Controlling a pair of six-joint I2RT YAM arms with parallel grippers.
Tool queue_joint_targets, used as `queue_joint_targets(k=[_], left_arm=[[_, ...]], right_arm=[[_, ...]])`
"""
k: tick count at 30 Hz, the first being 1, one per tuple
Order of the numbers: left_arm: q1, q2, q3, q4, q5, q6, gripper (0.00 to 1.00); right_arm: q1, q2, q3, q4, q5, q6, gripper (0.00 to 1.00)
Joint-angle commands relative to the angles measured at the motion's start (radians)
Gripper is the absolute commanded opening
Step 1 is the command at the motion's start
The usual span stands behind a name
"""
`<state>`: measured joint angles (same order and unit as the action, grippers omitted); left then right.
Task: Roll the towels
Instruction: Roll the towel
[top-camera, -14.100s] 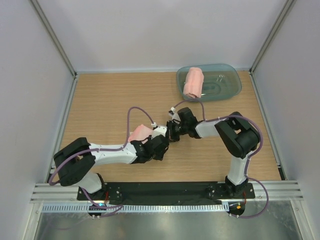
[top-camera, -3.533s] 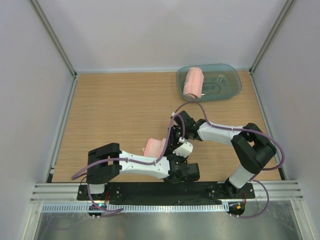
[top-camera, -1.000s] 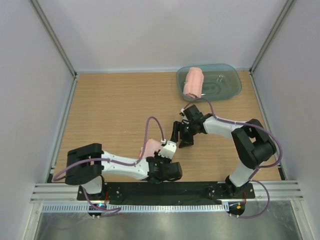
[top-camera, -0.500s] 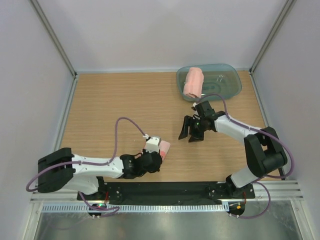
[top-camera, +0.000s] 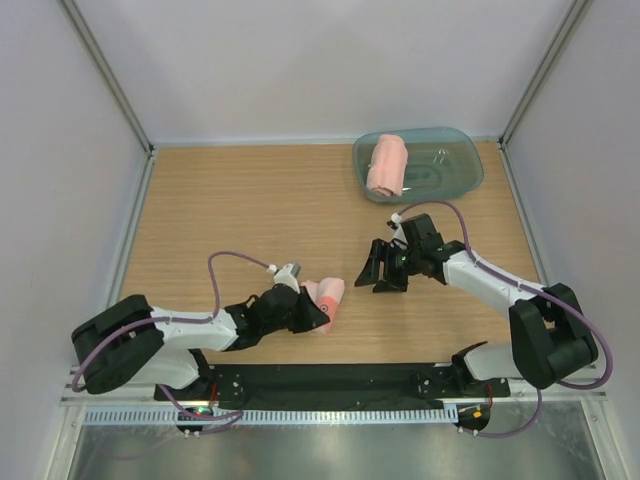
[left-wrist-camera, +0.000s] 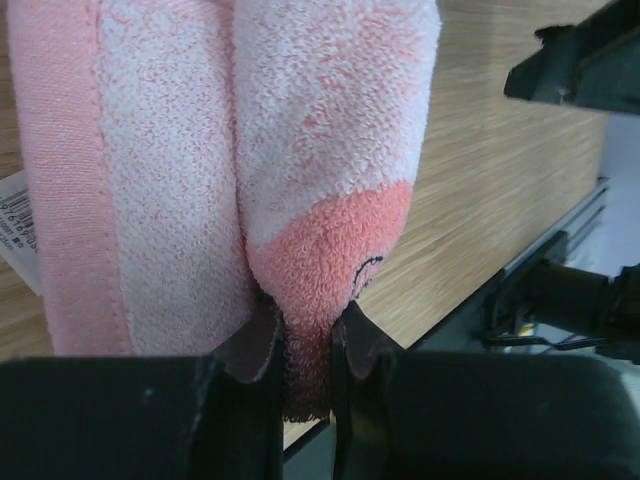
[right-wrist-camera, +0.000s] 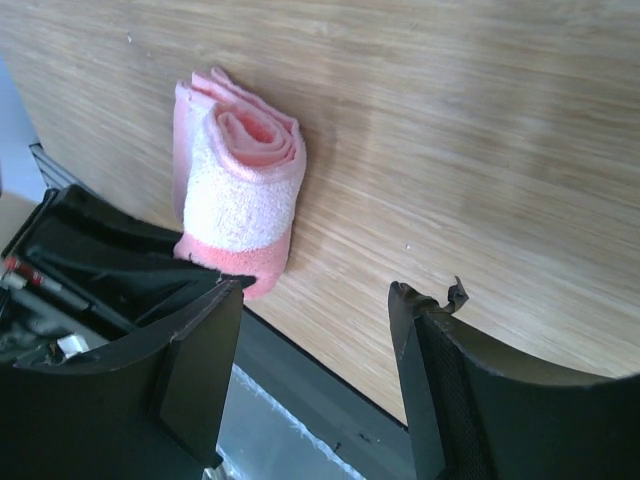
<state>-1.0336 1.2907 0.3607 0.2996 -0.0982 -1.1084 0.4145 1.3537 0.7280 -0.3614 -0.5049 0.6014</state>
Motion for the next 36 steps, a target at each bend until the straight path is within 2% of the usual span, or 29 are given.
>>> queue_joint_targets(k=[1, 7, 11, 16, 21, 26, 29, 32, 33, 35, 36], left_arm=[[0.040, 0.056, -0.065, 0.249, 0.141, -0.138, 0.00], [0.072, 0.110, -0.084, 0.285, 0.187, -0.272, 0.00], [0.107, 0.084, -0.140, 0.317, 0.206, -0.365, 0.00], [0.122, 0.018, -0.143, 0.172, 0.187, -0.372, 0.00], [0.144, -0.004, -0.175, 0.139, 0.195, -0.403, 0.00], [0.153, 0.045, -0.187, 0.167, 0.216, -0.424, 0.00], [0.158, 0.099, -0.203, 0.246, 0.235, -0.438, 0.02], [0.159, 0.150, -0.206, 0.301, 0.245, -0.435, 0.05], [0.161, 0.154, -0.204, 0.303, 0.250, -0.429, 0.09], [0.159, 0.159, -0.177, 0.253, 0.253, -0.380, 0.16], [0.159, 0.157, -0.157, 0.206, 0.253, -0.357, 0.23]], right_arm=[[0.015, -0.044, -0.033, 0.099, -0.073, 0.050, 0.67], [0.125, -0.019, -0.110, 0.303, -0.067, 0.109, 0.67], [0.196, 0.040, -0.150, 0.446, -0.037, 0.149, 0.68], [0.211, 0.111, -0.160, 0.558, -0.020, 0.164, 0.68], [0.240, 0.177, -0.154, 0.639, -0.006, 0.181, 0.68], [0.276, 0.248, -0.151, 0.734, 0.011, 0.210, 0.69], [0.294, 0.280, -0.157, 0.788, 0.019, 0.232, 0.68], [0.317, 0.311, -0.160, 0.826, 0.037, 0.247, 0.62], [0.323, 0.315, -0.160, 0.832, 0.042, 0.250, 0.59], [0.329, 0.326, -0.157, 0.835, 0.051, 0.258, 0.50], [0.330, 0.331, -0.154, 0.834, 0.054, 0.258, 0.43]])
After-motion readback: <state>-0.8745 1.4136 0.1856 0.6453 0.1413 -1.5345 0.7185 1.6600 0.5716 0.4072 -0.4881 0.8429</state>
